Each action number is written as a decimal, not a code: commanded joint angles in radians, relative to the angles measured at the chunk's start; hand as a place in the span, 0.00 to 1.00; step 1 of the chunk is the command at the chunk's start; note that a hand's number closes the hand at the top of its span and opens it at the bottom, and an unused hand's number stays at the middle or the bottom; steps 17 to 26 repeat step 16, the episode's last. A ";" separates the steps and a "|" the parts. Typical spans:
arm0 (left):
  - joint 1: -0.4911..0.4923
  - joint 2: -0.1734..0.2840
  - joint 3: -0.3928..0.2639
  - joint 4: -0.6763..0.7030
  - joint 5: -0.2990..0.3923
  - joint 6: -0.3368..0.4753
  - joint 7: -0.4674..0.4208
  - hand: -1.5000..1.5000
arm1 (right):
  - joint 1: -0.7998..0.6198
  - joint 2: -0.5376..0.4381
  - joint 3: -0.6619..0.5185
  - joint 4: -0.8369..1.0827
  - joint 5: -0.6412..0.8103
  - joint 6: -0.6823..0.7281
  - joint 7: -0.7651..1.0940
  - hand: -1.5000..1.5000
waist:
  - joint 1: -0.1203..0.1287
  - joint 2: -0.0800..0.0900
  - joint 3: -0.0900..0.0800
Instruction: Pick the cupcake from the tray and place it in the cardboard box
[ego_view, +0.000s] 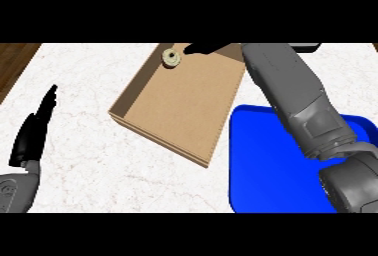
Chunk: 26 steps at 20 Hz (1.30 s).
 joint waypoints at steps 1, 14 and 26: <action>0.049 -0.012 0.006 -0.017 0.017 -0.008 -0.017 0.50 | 0.034 -0.102 -0.036 0.029 -0.023 0.069 -0.020 0.00 | -0.006 -0.004 0.000; 0.005 0.013 0.030 -0.006 0.014 -0.022 -0.016 0.50 | 0.129 -0.401 -0.011 0.061 0.027 0.351 -0.131 0.00 | -0.005 0.006 0.002; 0.005 0.016 0.028 0.021 0.006 -0.024 -0.028 0.50 | 0.141 -0.438 0.007 0.067 0.049 0.396 -0.146 0.00 | -0.003 0.011 0.002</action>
